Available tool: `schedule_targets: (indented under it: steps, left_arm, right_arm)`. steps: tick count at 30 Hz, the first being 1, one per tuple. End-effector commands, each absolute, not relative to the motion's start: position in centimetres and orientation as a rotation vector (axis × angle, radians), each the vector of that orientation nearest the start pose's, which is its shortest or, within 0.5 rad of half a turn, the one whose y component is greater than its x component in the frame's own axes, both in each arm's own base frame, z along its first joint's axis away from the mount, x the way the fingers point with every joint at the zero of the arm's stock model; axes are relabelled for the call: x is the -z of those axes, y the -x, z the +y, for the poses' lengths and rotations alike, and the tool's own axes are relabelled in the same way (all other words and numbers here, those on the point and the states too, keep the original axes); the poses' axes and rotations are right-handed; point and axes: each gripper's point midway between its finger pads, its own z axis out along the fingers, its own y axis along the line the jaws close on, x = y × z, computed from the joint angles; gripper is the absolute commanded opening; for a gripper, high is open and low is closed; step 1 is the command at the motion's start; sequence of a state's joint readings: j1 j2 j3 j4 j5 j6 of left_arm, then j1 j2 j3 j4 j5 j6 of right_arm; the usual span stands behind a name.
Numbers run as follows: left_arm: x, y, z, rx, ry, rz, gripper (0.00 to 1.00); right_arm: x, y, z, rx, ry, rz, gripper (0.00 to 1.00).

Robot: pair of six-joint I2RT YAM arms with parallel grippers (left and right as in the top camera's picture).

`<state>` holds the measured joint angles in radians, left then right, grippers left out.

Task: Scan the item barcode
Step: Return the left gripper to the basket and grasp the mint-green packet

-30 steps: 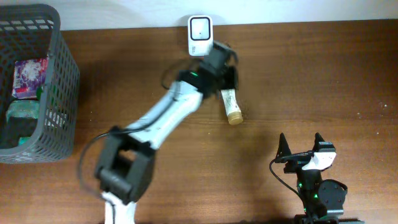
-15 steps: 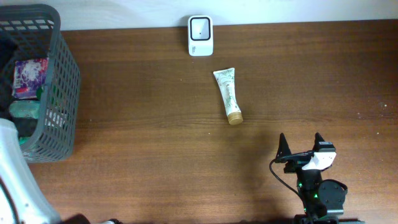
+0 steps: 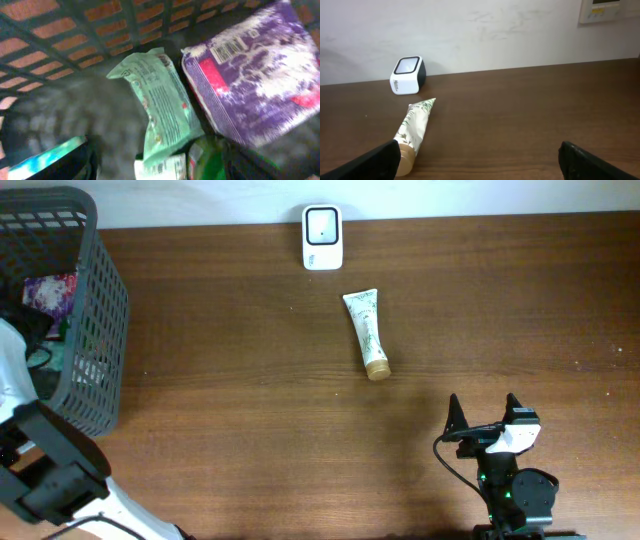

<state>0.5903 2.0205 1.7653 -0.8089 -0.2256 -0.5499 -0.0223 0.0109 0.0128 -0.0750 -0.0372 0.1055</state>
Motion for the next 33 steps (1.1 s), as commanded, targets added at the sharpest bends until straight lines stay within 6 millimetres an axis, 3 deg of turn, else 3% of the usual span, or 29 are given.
schedule_targets:
  steps: [1,6,10,11,13,16,20,22,24,29,30,32,33]
  left_arm:
    - [-10.6,-40.3,32.3,-0.334,1.547,2.146,0.77]
    - [-8.3,-41.4,33.1,-0.332,1.544,2.137,0.78]
    - [-6.2,-41.2,33.0,-0.339,1.563,2.175,0.70]
    - [-5.6,-41.0,33.0,-0.341,1.571,2.188,0.65]
    - [-5.3,-40.8,32.9,-0.344,1.577,2.200,0.33]
    - [-5.1,-40.1,33.1,-0.355,1.597,2.210,0.30]
    - [-5.0,-39.0,33.7,-0.380,1.579,2.253,0.00]
    - [-5.2,-38.3,33.8,-0.384,1.597,2.263,0.00]
    - [-8.3,-38.1,34.1,-0.377,1.584,2.213,0.00]
    - [-22.3,-39.7,34.0,-0.280,1.426,1.949,0.00]
    - [-25.1,-40.2,33.3,-0.219,1.375,1.905,0.00]
    - [-33.1,-42.1,29.6,0.042,1.146,1.795,0.00]
    - [-34.8,-42.5,28.5,0.107,1.082,1.775,0.00]
  right_arm:
    - [-15.6,-24.6,0.2,-0.097,-0.079,1.648,0.99]
    - [-15.6,-24.6,0.2,-0.096,-0.080,1.648,0.99]
    - [-15.6,-24.6,0.2,-0.096,-0.080,1.648,0.99]
    - [-15.6,-24.6,0.2,-0.097,-0.079,1.648,0.99]
    - [-15.6,-24.6,0.2,-0.097,-0.079,1.648,0.99]
    - [-15.6,-24.6,0.2,-0.096,-0.080,1.648,0.99]
    - [-15.6,-24.6,0.2,-0.096,-0.080,1.648,0.99]
    - [-15.6,-24.6,0.2,-0.096,-0.080,1.648,0.99]
    - [-15.6,-24.6,0.2,-0.097,-0.079,1.648,0.99]
    - [-15.6,-24.6,0.2,-0.097,-0.079,1.648,0.99]
    - [-15.6,-24.6,0.2,-0.096,-0.080,1.648,0.99]
    - [-15.6,-24.6,0.2,-0.097,-0.079,1.648,0.99]
    - [-15.6,-24.6,0.2,-0.097,-0.079,1.648,0.99]
